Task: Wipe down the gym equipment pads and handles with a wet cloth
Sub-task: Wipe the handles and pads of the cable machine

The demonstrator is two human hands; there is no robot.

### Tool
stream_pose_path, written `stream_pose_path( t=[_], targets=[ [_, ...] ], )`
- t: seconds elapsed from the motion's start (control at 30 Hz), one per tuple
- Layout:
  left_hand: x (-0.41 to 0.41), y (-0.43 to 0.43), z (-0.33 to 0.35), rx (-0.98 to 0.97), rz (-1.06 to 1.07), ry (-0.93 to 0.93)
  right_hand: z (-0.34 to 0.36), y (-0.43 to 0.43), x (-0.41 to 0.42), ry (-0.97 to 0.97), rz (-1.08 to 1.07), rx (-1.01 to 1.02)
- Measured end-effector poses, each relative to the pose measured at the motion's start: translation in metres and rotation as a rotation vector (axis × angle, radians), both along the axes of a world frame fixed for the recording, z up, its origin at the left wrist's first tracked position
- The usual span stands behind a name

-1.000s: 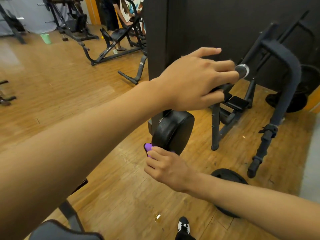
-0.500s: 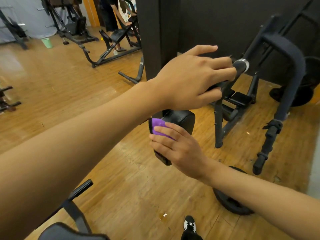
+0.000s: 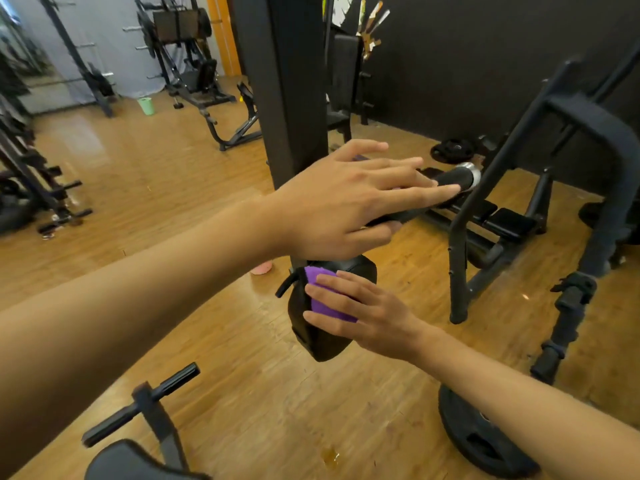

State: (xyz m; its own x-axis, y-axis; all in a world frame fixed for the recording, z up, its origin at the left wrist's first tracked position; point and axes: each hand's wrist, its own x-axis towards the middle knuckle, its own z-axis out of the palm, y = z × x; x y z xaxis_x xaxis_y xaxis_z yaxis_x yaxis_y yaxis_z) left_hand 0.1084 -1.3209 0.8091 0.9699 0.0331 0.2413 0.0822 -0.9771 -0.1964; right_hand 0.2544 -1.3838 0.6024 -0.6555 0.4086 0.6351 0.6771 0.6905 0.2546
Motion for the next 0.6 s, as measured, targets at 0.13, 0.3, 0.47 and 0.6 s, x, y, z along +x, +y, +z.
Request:
stream_pose_path(
  t=[0.13, 0.3, 0.47, 0.6],
  targets=[
    [-0.005, -0.011, 0.007, -0.102, 0.097, 0.081, -0.007, 0.005, 0.007, 0.059, 0.11, 0.093],
    [0.004, -0.026, 0.018, -0.24, 0.393, 0.165, -0.008, 0.006, 0.015, 0.118, 0.314, 0.102],
    [0.019, -0.046, 0.023, -0.191, 0.662, 0.302, -0.018, 0.012, 0.052, 0.253, 0.382, 0.031],
    [0.026, -0.067, 0.024, -0.178, 0.848, 0.322, -0.025, 0.031, 0.073, 0.263, 0.468, -0.038]
  ],
)
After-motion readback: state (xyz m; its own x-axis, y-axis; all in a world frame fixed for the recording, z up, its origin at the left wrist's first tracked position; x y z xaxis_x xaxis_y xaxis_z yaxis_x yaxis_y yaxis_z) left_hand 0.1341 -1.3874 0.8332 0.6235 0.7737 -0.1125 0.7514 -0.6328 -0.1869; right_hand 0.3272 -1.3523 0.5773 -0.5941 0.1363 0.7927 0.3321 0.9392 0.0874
